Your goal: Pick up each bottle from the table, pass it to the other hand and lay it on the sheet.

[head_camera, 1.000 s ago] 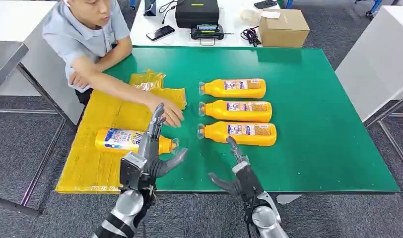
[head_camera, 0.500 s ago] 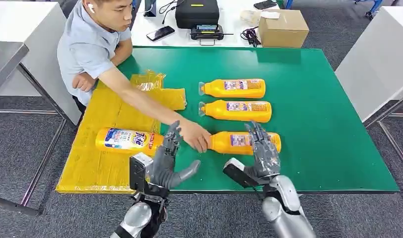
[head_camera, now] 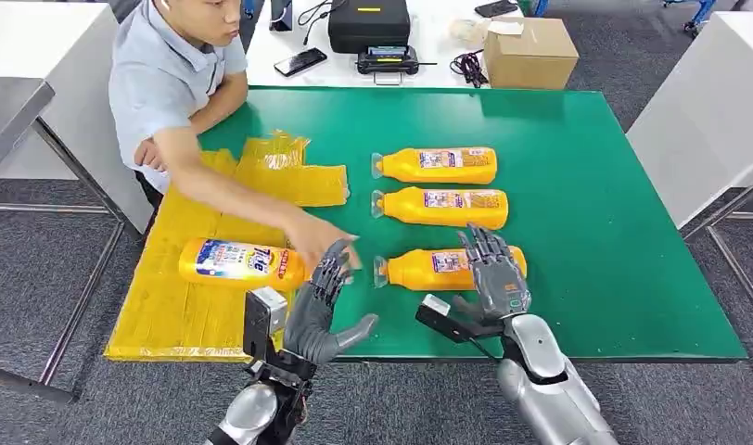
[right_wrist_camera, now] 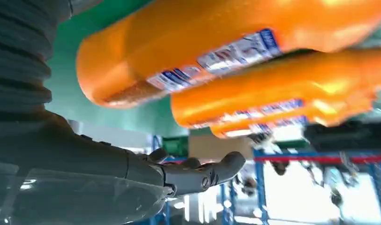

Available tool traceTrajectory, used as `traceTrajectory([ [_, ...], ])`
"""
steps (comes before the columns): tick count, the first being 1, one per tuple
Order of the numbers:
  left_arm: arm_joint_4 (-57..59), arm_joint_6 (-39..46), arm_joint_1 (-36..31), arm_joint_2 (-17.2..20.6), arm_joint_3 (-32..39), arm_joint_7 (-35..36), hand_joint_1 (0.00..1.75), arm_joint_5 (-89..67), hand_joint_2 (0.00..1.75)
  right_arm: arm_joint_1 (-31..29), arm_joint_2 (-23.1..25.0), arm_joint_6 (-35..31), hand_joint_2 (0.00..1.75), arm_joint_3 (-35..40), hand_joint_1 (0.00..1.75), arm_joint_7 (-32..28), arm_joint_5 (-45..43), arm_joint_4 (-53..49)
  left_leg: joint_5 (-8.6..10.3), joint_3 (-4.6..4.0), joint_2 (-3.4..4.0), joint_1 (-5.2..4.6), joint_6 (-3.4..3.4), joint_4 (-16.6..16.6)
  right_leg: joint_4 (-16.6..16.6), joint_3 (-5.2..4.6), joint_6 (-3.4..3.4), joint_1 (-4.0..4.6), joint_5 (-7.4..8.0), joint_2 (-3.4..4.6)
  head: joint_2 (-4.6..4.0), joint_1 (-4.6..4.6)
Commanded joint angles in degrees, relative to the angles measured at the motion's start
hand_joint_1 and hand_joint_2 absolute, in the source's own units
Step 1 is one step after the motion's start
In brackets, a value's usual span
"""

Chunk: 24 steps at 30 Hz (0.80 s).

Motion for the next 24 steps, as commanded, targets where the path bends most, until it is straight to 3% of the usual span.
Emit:
traceTrajectory([
  [1, 2.90, -2.29, -1.60, 3.01, -1.57, 3.33, 0.00, 0.82, 1.75, -7.68, -2.28, 4.17, 1.75, 4.22, 0.00, 2.74, 1.68, 10.39, -0.06, 0.18, 0.17, 0.03, -0.10, -0.03, -0.04, 0.13, -0.12, 0.04, -0.01, 0.13, 0.00, -0.02],
  [13, 4.42, -4.48, -2.72, 3.48, -3.00, 5.08, 0.00, 2.63, 1.75, -16.25, -0.48, 6.01, 1.75, 6.08, 0.00, 2.33, 1.40, 21.48, -0.18, 0.34, 0.34, 0.10, -0.19, 0.05, 0.03, 0.24, -0.23, 0.12, -0.08, 0.26, 0.00, -0.02],
  [18, 4.75, -4.26, -2.95, 3.42, -3.14, 5.44, 0.00, 2.52, 1.75, -16.64, -0.17, 6.01, 1.75, 6.64, 0.00, 2.53, 1.83, 22.71, -0.09, 0.24, 0.17, 0.08, -0.14, 0.00, -0.02, 0.20, -0.16, 0.09, -0.05, 0.11, 0.00, 0.00],
  [24, 5.67, -3.74, -3.83, 3.63, -3.33, 6.29, 0.00, 1.90, 1.75, -17.70, 0.68, 12.61, 1.75, 8.72, 0.00, 0.87, -1.56, 24.80, -0.10, 0.26, 0.21, 0.07, -0.15, -0.02, -0.03, 0.21, -0.17, 0.09, -0.04, 0.16, 0.00, -0.02],
])
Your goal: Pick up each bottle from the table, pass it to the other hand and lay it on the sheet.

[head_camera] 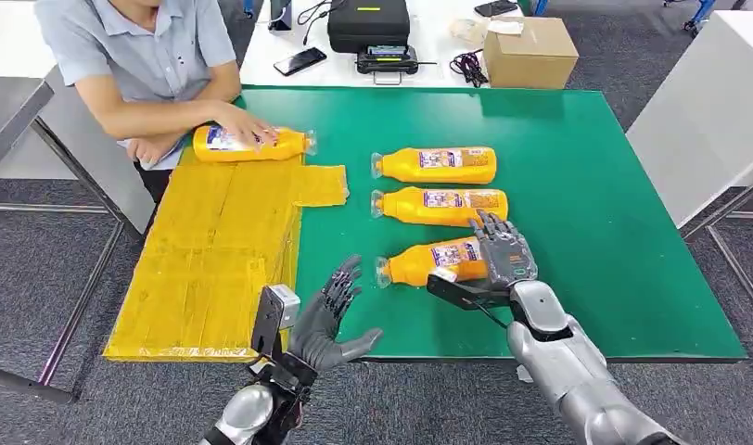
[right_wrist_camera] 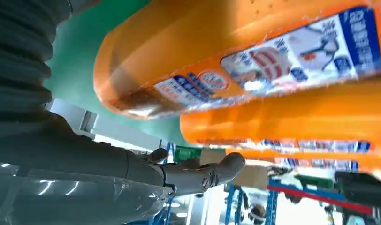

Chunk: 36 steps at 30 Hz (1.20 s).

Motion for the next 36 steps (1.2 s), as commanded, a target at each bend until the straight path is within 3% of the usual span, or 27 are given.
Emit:
traceTrajectory([
  [1, 4.25, 0.62, -3.03, 1.97, -1.84, 1.13, 0.00, -0.50, 1.75, -4.65, 1.70, 6.62, 1.75, 4.62, 0.00, -1.67, -3.38, 8.51, -0.09, 0.22, 0.16, 0.07, -0.14, -0.01, -0.03, 0.18, -0.16, 0.09, -0.04, 0.13, 0.00, -0.02],
  [6, 4.76, 0.44, -3.58, 2.04, -2.13, 1.31, 0.00, -0.96, 1.75, -5.76, 0.06, 12.81, 1.75, 5.84, 0.00, -3.04, -6.19, 10.22, -0.13, 0.35, 0.17, 0.11, -0.18, -0.01, -0.03, 0.31, -0.22, 0.12, -0.08, 0.11, 0.00, 0.00],
  [14, 5.66, 0.67, -3.84, 2.02, -2.66, 1.72, 0.00, -1.90, 1.75, -6.11, -0.94, 15.79, 1.75, 7.50, 0.02, -3.59, -7.97, 10.96, -0.08, 0.35, 0.02, 0.10, -0.16, -0.02, -0.06, 0.34, -0.19, 0.11, -0.08, -0.04, 0.00, -0.02],
  [15, 5.91, 0.59, -3.90, 1.92, -2.64, 1.72, 0.00, -1.88, 1.75, -6.18, -1.18, 16.25, 1.75, 7.87, 0.28, -3.76, -8.29, 11.08, -0.03, 0.26, 0.01, 0.07, -0.10, -0.03, -0.07, 0.24, -0.11, 0.07, -0.03, -0.02, 0.00, 0.00],
  [16, 6.63, 0.28, -4.13, 1.74, -2.66, 1.68, 0.00, -1.81, 1.75, -6.43, -1.70, 17.95, 1.75, 8.41, 1.45, -4.04, -9.74, 11.67, -0.05, 0.32, 0.01, 0.09, -0.13, -0.04, -0.07, 0.30, -0.16, 0.10, -0.05, -0.04, 0.00, 0.00],
  [17, 6.87, 0.22, -4.25, 1.67, -2.67, 1.68, 0.00, -1.82, 1.75, -6.67, -2.07, 18.52, 1.75, 8.88, 1.75, -4.30, -10.00, 12.00, -0.09, 0.40, -0.01, 0.12, -0.17, -0.01, -0.07, 0.39, -0.20, 0.13, -0.09, -0.06, 0.00, -0.02],
  [21, 7.25, -0.02, -4.81, 1.58, -2.92, 1.31, 0.00, -2.17, 1.75, -7.15, -3.08, 20.25, 1.75, 8.94, 1.75, -5.22, -13.09, 13.05, -0.06, 0.41, -0.08, 0.10, -0.15, -0.02, -0.07, 0.42, -0.18, 0.11, -0.09, -0.13, 0.00, -0.02],
  [26, 8.63, -0.53, -6.24, 1.06, -3.22, 1.23, 0.00, -2.00, 1.75, -9.22, -5.50, 26.68, 1.75, 11.63, 1.75, -7.19, -16.56, 13.00, -0.02, 0.44, -0.13, 0.10, -0.12, 0.01, -0.07, 0.46, -0.16, 0.11, -0.05, -0.17, 0.00, -0.02],
  [29, 9.81, -0.56, -7.19, 0.62, -3.80, 0.36, 0.00, -2.10, 1.75, -8.70, -7.37, 32.23, 1.75, 10.33, 1.75, -9.56, -23.47, 11.40, 0.01, 0.54, -0.16, 0.05, -0.08, -0.02, -0.08, 0.54, -0.11, 0.06, -0.04, -0.19, 0.00, -0.02],
  [36, 10.08, -0.24, -7.68, 0.54, -3.99, -0.37, 0.00, -2.15, 1.75, -8.21, -8.37, 33.21, 1.75, 11.01, 1.75, -10.30, -27.61, 10.16, -0.01, 0.84, -0.17, 0.10, -0.11, -0.03, -0.15, 0.89, -0.16, 0.12, -0.03, -0.19, 0.00, -0.02],
])
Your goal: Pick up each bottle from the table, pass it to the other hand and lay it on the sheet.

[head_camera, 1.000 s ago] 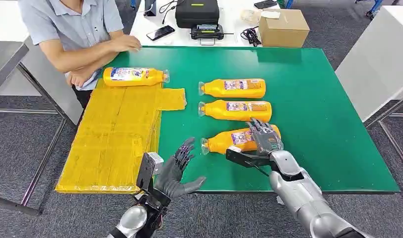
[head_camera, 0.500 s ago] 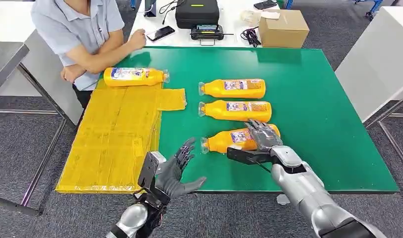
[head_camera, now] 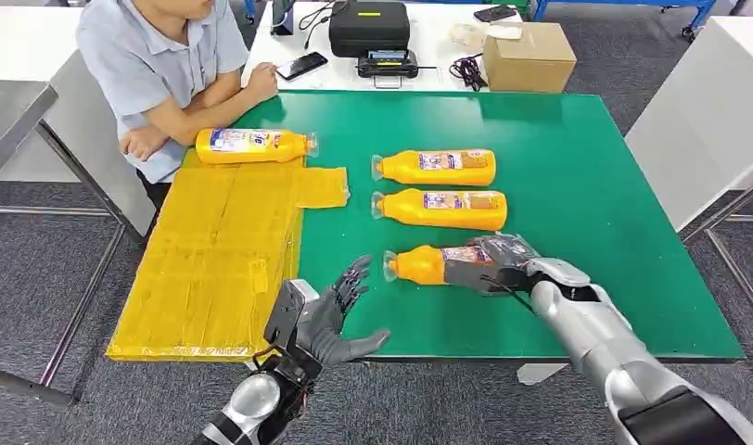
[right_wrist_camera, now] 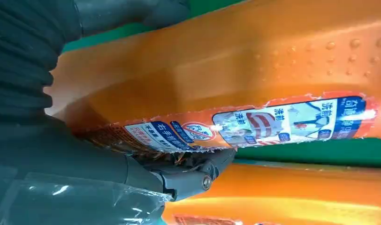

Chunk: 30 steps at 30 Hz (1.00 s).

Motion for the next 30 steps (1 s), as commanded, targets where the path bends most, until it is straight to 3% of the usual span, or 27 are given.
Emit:
traceTrajectory([
  [1, 4.98, 0.27, -3.43, 0.33, -1.90, -0.59, 0.00, 0.13, 1.75, 2.15, -2.66, 3.66, 1.75, 2.60, 1.75, -1.55, -5.49, 2.04, -0.01, 0.13, -0.08, 0.08, -0.09, -0.03, -0.07, 0.21, -0.11, 0.09, -0.02, -0.11, 0.00, 0.00],
  [4, 4.61, 1.60, -3.20, -0.36, -0.84, -2.20, 0.00, 0.93, 1.75, 3.69, -2.99, 2.86, 1.75, 1.11, 1.75, -3.39, -10.40, -0.55, -0.01, 0.17, -0.08, 0.09, -0.10, -0.03, -0.07, 0.24, -0.12, 0.09, -0.02, -0.12, 0.00, -0.02],
  [15, 4.07, 1.63, -3.06, -0.31, -0.98, -2.22, 0.00, 0.99, 1.75, 4.34, -2.93, 2.39, 1.75, 1.51, 1.75, -2.76, -11.06, -1.69, -0.03, 0.26, 0.13, 0.14, -0.15, -0.05, -0.11, 0.30, -0.17, 0.15, -0.01, -0.01, 0.00, 0.00],
  [17, 3.61, 4.53, -1.94, -1.87, 1.53, -4.61, 0.00, 2.86, 1.75, 6.13, -1.80, 2.47, 1.75, -1.47, 1.75, -5.65, -15.54, -3.12, -0.03, 0.26, 0.15, 0.14, -0.16, -0.04, -0.09, 0.29, -0.18, 0.15, -0.01, 0.01, 0.00, -0.02],
  [19, 4.51, 13.63, -1.03, -4.71, 3.64, -9.79, 0.00, 1.86, 1.75, 11.65, 0.16, 3.00, 1.75, -7.10, 1.75, -8.63, -23.08, -9.28, -0.04, 0.28, 0.17, 0.16, -0.13, -0.07, -0.15, 0.32, -0.14, 0.17, 0.00, 0.04, 0.00, -0.02],
  [22, 3.81, 19.67, 0.95, -6.98, 4.92, -15.94, 0.00, 2.51, 1.75, 15.77, 3.79, -3.49, 1.75, -10.88, 1.75, -8.67, -23.65, -16.52, -0.06, 0.29, 0.19, 0.17, -0.12, -0.07, -0.14, 0.35, -0.14, 0.18, -0.02, 0.06, 0.00, 0.04],
  [25, 6.21, 18.03, -0.24, -5.62, 4.56, -13.55, 0.00, 9.41, 1.75, 16.95, 6.84, -3.79, 1.75, -12.99, 1.75, -8.47, -25.67, -22.28, -0.14, 0.25, 0.44, 0.11, -0.15, -0.07, -0.06, 0.22, -0.16, 0.13, 0.00, 0.30, 0.00, -0.02],
  [30, 13.78, 20.71, -3.50, -6.34, 3.32, -17.21, 0.00, 11.48, 1.75, 18.81, 9.05, -3.83, 1.75, -11.92, 1.75, -8.68, -25.08, -28.09, -0.15, 0.09, 0.40, 0.13, -0.14, -0.04, -0.01, 0.04, -0.19, 0.16, -0.02, 0.26, 0.00, -0.02],
])
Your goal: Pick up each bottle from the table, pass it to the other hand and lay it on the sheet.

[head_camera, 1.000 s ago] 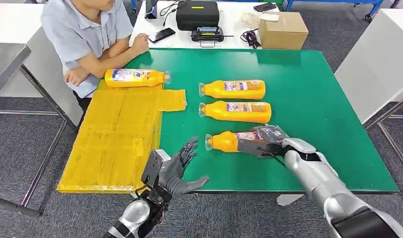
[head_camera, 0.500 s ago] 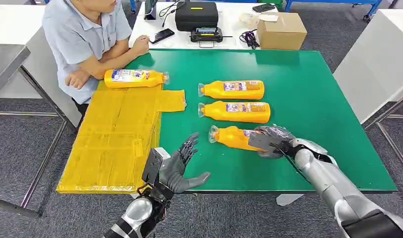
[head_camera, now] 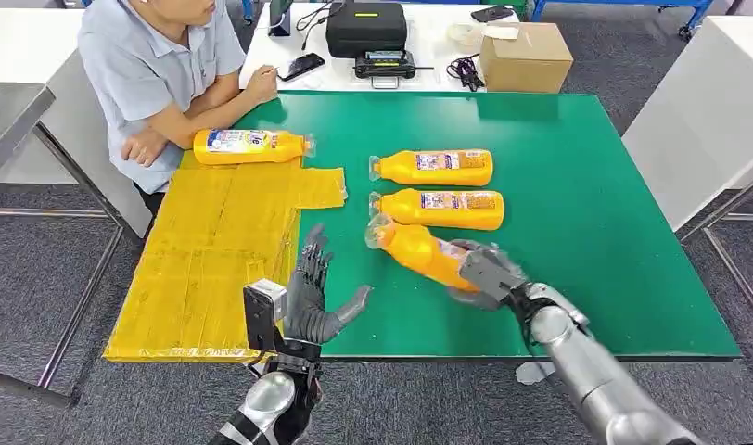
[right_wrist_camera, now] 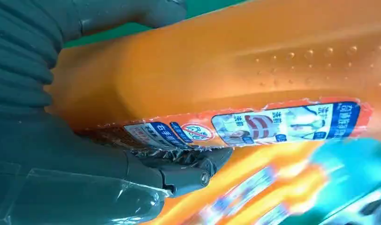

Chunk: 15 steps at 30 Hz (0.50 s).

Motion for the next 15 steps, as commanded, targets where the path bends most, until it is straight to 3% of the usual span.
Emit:
traceTrajectory([
  [1, 13.01, 2.64, -4.63, -1.36, 0.98, -3.53, 0.00, 4.06, 1.75, 5.71, 7.28, -0.50, 1.75, -3.10, 1.75, -0.17, 0.23, -12.95, -0.06, 0.00, 0.09, 0.10, -0.19, 0.03, 0.04, -0.03, -0.22, 0.10, -0.06, 0.05, 0.00, 0.00],
  [15, 12.10, 3.14, -5.22, -2.40, 1.98, -4.44, 0.00, 4.20, 1.75, 4.72, 10.04, -1.42, 1.75, -1.78, 1.75, -1.97, 0.40, -12.63, -0.01, -0.42, 0.07, 0.02, -0.10, -0.01, 0.01, -0.43, -0.11, 0.00, -0.02, 0.04, 0.00, 0.00],
])
